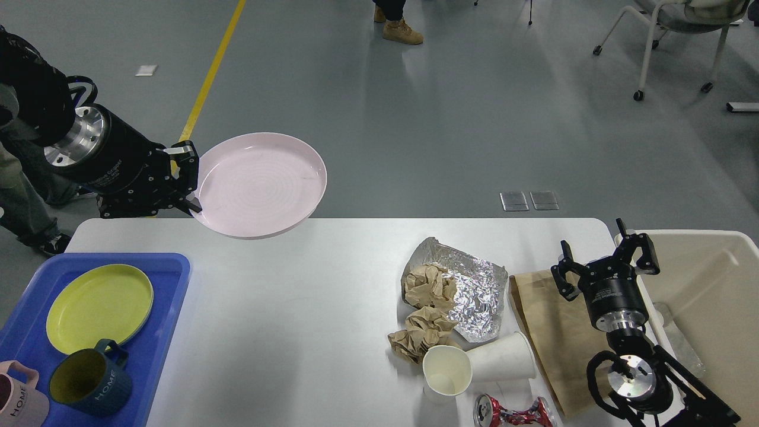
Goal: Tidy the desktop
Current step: 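Lift the pink plate and carry it over the blue tray, then lower the pink plate onto the yellow plate in the tray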
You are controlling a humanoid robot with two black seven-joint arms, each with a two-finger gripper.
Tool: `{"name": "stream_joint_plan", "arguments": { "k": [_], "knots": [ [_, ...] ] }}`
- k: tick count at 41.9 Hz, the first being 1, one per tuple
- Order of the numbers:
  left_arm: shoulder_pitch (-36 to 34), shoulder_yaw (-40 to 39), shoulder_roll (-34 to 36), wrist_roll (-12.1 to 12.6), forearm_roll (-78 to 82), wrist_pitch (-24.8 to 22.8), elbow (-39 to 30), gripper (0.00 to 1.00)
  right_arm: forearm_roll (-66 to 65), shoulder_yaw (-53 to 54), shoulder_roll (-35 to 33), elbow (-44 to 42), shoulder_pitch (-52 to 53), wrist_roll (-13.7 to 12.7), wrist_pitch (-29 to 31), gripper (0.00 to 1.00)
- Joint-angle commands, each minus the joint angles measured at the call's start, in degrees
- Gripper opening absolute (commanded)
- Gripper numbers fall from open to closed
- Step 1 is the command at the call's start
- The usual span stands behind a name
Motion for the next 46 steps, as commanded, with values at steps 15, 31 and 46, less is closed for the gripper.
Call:
{"name": "stream_joint_plan", "arguments": {
  "k": [15, 31, 46],
  "knots": [
    [8.25, 1.36, 11.25, -0.41, 8.76, -2.26, 8.68, 0.0, 0.0, 0.0, -0.01, 0.1, -0.07, 0.0, 0.0, 1.0],
    [39.53, -9.53, 25.23, -0.14, 10.53, -2.44, 35.75, 0.0, 0.0, 0.0, -0.01, 0.1, -0.07, 0.0, 0.0, 1.0],
    [67.14, -29.4, 25.06, 1.26, 12.99, -1.12, 53.78, 0.0, 0.0, 0.0, -0.01, 0.1, -0.07, 0.0, 0.0, 1.0]
  ]
}}
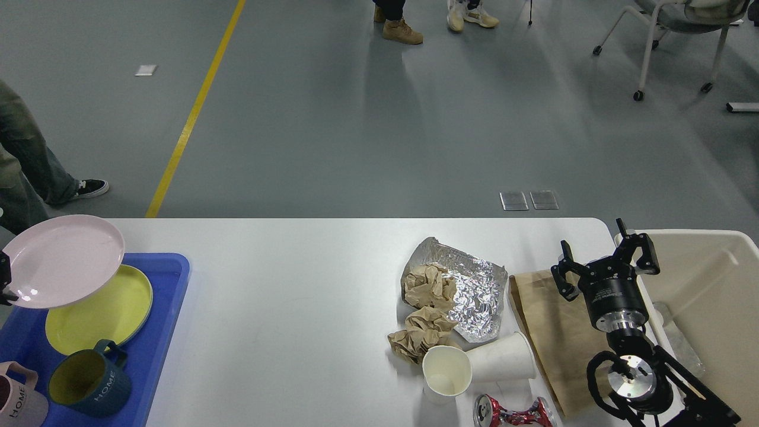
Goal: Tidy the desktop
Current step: 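Lower the pink plate onto the yellow plate in the tray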
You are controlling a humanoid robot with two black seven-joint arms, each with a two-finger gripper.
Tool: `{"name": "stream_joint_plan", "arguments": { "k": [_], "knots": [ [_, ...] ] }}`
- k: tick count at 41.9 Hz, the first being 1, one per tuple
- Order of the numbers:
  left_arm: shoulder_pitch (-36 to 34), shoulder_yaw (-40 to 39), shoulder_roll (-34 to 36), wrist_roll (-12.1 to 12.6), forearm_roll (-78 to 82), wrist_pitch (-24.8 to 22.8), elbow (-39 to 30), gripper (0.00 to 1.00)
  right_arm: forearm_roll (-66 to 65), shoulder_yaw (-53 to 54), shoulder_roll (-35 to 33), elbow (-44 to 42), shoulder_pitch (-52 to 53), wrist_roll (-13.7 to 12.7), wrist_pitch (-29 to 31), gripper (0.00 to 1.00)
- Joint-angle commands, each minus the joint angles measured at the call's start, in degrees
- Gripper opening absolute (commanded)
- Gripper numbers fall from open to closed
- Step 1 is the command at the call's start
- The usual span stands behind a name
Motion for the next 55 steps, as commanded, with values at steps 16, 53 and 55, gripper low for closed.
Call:
{"name": "stream_joint_plan", "arguments": {
  "k": [16, 53, 55],
  "knots": [
    [11.07, -8.58, -5.52, 1.0, 6.95, 8.93, 4.5, 0.0, 0.0, 0.0, 0.0, 0.0, 0.01, 0.0, 0.0, 1.0],
    [13.88, -11.74, -7.11, 1.0, 6.95, 12.09, 4.5, 0.3, 0.0, 0.0, 0.0, 0.0, 0.01, 0.0, 0.0, 1.0],
    [13.88, -11.83, -7.11, 1.0, 6.95, 13.23, 4.41, 0.38, 0.0, 0.0, 0.0, 0.0, 0.01, 0.0, 0.0, 1.0]
  ]
}}
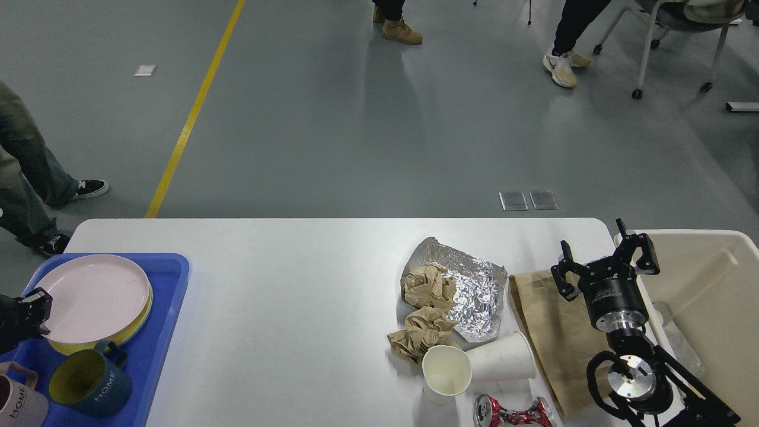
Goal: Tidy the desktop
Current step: 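Lower the pink plate onto the yellow plate in the tray, then open the left gripper and raise it above the stacked plates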
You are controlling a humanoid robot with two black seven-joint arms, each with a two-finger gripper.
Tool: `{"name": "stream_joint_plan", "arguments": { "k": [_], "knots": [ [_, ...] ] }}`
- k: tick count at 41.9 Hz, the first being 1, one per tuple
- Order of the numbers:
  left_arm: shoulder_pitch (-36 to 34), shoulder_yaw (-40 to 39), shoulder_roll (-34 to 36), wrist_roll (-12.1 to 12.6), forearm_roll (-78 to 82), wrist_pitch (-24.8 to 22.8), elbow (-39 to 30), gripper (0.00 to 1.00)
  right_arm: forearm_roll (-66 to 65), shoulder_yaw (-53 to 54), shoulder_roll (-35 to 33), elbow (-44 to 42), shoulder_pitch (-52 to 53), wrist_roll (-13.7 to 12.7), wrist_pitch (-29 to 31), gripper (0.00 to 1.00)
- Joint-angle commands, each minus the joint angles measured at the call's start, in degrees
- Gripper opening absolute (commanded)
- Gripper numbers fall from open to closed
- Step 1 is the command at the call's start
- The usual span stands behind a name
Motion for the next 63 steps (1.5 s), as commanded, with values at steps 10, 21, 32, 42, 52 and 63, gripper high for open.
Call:
{"name": "stream_joint_plan", "arguments": {
  "k": [10, 21, 32, 42, 52, 63],
  "knots": [
    [-0.09, 0.05, 0.18, -0.02, 0.0, 4.24, -0.09, 0.63, 0.0, 0.0, -0.02, -0.08, 0.0, 0.0, 0.0, 1.0],
    [-1.23, -0.03, 0.62, -0.11, -0.09, 4.15, -0.09, 0.75, 0.0, 0.0, 0.07, 0.0, 0.0, 0.0, 0.0, 1.0],
    [-5.18, 1.19, 1.41, 0.07, 0.0, 3.18, -0.27, 0.86, 0.0, 0.0, 0.07, -0.08, 0.0, 0.0, 0.0, 1.0],
    [-12.47, 4.8, 2.29, -0.02, 0.0, 0.64, -0.97, 0.95, 0.0, 0.0, 0.07, -0.08, 0.0, 0.0, 0.0, 1.0],
    [-24.42, 8.84, 2.64, -0.11, 0.0, -5.69, -5.62, 0.96, 0.0, 0.0, 0.07, -0.08, 0.0, 0.0, 0.0, 1.0],
    [-25.93, -11.96, 10.45, -1.25, 0.0, -6.49, -7.04, 0.96, 0.0, 0.0, -0.02, -0.08, 0.0, 0.0, 0.0, 1.0]
  ]
}}
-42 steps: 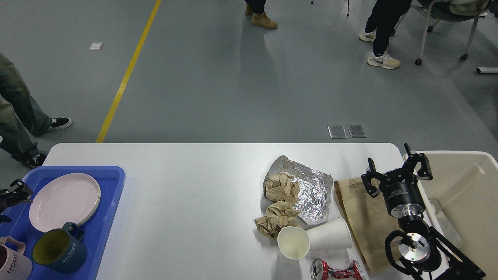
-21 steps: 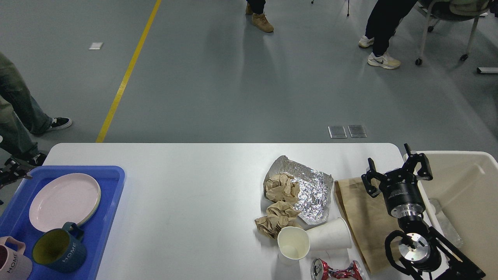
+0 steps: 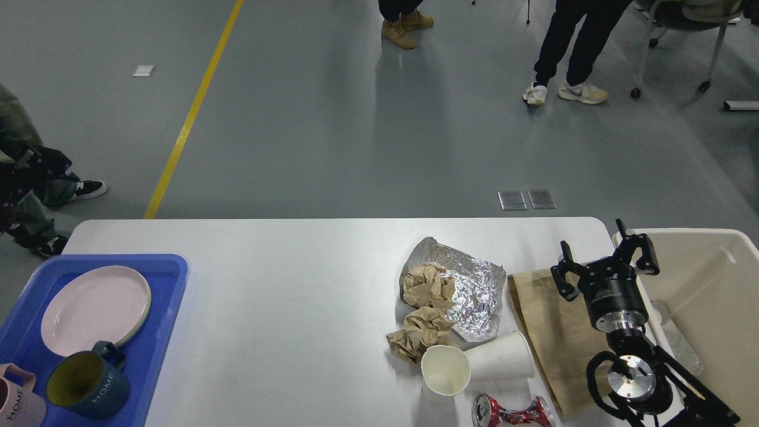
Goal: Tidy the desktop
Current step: 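Open the left gripper and raise it above the stacked plates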
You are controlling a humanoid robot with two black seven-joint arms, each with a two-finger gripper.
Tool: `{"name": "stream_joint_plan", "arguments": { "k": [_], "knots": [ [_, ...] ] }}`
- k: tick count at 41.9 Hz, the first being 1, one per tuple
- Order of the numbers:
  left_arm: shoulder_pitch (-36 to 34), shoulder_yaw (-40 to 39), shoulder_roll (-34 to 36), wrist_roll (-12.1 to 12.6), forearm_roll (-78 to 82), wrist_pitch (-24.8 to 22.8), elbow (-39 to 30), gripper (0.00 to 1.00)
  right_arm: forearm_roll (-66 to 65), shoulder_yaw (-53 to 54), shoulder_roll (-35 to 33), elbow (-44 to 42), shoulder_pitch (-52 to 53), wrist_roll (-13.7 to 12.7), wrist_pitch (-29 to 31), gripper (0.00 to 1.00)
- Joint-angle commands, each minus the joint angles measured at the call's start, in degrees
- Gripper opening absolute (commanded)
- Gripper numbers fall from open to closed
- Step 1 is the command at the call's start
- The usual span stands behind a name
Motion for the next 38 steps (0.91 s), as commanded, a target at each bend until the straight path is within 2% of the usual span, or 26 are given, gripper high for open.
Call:
{"name": "stream_joint_plan", "arguments": {
  "k": [1, 7, 12, 13, 16, 21, 23, 24, 28, 31, 33, 38],
  "knots": [
    [2.46, -17.56, 5.47, -1.18, -0.1, -0.58, -0.2, 0.96, 0.0, 0.0, 0.0, 0.0, 0.0, 0.0, 0.0, 1.0],
    [9.32, -35.6, 4.6, -1.27, -0.28, -0.49, 0.15, 0.97, 0.0, 0.0, -0.08, 0.0, 0.0, 0.0, 0.0, 1.0],
    [17.93, -52.04, 1.18, -1.27, -0.28, -0.49, 0.15, 0.97, 0.0, 0.0, -0.08, 0.0, 0.0, 0.0, 0.0, 1.0],
    [21.17, -58.94, -1.87, -1.27, -0.37, 0.56, 0.15, 0.97, 0.0, 0.0, 0.0, 0.0, 0.0, 0.0, 0.0, 1.0],
    [26.54, -69.44, -7.51, -1.27, -0.1, 2.4, 0.15, 0.97, 0.0, 0.0, 0.0, 0.0, 0.0, 0.0, 0.0, 1.0],
    [35.25, -85.08, -14.11, -1.44, 0.42, 9.52, 0.59, 0.97, 0.0, 0.0, -0.08, 0.09, 0.0, 0.0, 0.0, 1.0],
    [37.27, -91.15, -17.18, -2.84, 0.69, 11.2, 0.59, 0.97, 0.0, 0.0, -0.08, 0.09, 0.0, 0.0, 0.0, 1.0],
    [39.11, -96.31, -20.33, -5.11, 1.38, 11.55, 0.59, 0.97, 0.0, 0.0, -0.08, 0.09, 0.0, 0.0, 0.0, 1.0],
    [43.6, -105.75, -25.1, -9.78, 7.08, 11.9, 0.33, 0.97, 0.0, 0.0, -0.08, 0.09, 0.0, 0.0, 0.0, 1.0],
    [46.67, -112.78, -27.91, -12.25, 12.71, 11.99, -0.46, 0.97, 0.0, 0.0, -0.08, 0.09, 0.0, 0.0, 0.0, 1.0],
    [50.79, -120.57, -30.63, -12.52, 17.97, 12.17, -2.21, 0.97, 0.0, 0.0, -0.08, 0.09, 0.0, 0.0, 0.0, 1.0],
    [58.8, -130.89, -34.07, -12.52, 27.04, 12.96, -9.06, 0.97, 0.0, 0.0, -0.08, 0.09, 0.0, 0.0, 0.0, 1.0]
  ]
}}
